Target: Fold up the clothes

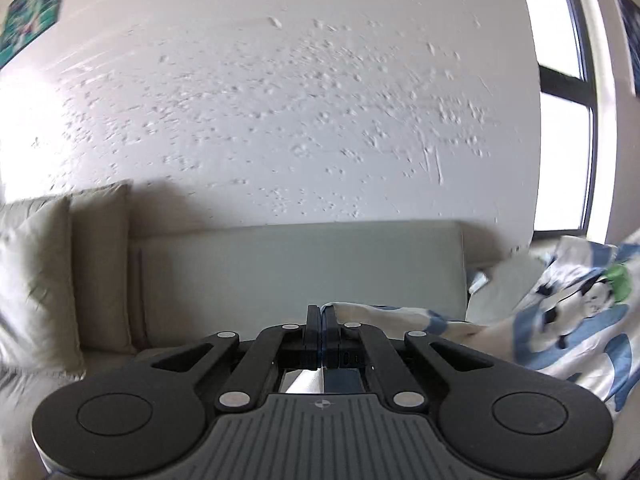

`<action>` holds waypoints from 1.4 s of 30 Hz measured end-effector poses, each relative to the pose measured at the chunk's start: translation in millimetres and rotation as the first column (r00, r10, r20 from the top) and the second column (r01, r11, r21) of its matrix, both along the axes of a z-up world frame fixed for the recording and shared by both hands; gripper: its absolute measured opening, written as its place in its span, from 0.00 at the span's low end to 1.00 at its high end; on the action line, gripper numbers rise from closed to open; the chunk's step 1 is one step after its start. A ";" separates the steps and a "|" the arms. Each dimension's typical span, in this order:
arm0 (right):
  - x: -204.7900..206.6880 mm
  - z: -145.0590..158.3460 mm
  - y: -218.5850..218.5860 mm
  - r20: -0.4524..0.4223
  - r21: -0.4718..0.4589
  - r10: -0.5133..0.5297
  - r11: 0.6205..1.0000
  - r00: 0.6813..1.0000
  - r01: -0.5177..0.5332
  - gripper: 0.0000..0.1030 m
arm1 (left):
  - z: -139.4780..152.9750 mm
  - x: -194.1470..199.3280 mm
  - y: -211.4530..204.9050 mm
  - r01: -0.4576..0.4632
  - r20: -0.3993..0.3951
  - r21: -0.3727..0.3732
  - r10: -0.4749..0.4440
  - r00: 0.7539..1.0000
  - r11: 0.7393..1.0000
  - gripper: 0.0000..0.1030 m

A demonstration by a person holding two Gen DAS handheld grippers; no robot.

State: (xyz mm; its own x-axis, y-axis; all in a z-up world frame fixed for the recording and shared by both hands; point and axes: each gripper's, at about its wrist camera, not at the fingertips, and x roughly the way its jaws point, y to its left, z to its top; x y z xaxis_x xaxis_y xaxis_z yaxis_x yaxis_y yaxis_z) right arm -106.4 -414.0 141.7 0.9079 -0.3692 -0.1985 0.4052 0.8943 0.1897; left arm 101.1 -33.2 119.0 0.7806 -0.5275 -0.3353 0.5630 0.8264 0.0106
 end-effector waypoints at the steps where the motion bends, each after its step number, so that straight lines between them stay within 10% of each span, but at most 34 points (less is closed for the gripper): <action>1: -18.8 8.9 -4.5 0.029 0.031 -0.003 1.000 1.000 0.002 0.00 | 2.5 -9.2 12.2 0.000 -0.020 -0.035 0.000 1.000 0.999 0.00; 12: -150.7 51.0 1.7 0.193 0.089 -0.002 0.996 0.981 -0.016 0.00 | 66.2 -88.3 61.2 0.024 0.094 -0.374 0.012 0.996 0.927 0.00; 17: -162.2 79.9 18.9 0.277 0.009 0.027 1.000 0.960 -0.030 0.00 | 87.2 -91.7 53.1 0.012 0.166 -0.334 0.047 0.985 0.943 0.00; 25: 25.4 55.6 -23.0 -0.023 0.124 0.052 0.991 0.998 -0.049 0.00 | 73.8 68.0 -12.0 -0.195 -0.179 -0.280 0.149 0.973 0.940 0.00; 28: 84.9 80.5 -20.0 0.015 -0.020 -0.040 0.999 0.999 0.040 0.00 | 131.6 76.5 -10.5 -0.169 -0.076 -0.394 0.152 0.986 0.903 0.00; 33: 60.2 166.8 13.8 0.306 -0.245 0.032 0.968 0.951 0.047 0.00 | 196.7 30.2 14.7 -0.026 0.204 -0.430 0.125 0.971 0.902 0.00; 37: 18.0 171.0 18.6 0.344 -0.278 0.103 0.961 0.933 -0.003 0.00 | 146.6 30.6 27.9 -0.020 0.070 -0.363 0.049 0.996 0.931 0.00; 42: 19.0 73.2 -7.1 0.025 -0.012 0.212 0.977 0.977 -0.212 0.00 | -5.4 40.9 29.2 -0.063 -0.238 -0.222 0.008 0.971 0.973 0.00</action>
State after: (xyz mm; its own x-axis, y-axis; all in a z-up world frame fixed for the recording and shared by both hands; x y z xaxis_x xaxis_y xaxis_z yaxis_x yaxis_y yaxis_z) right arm -87.4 -421.1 214.9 0.9706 -0.1692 -0.1714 0.2010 0.9611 0.1894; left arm 142.0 -4.0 113.6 0.7141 -0.5844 -0.3853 0.4976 0.8110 -0.3078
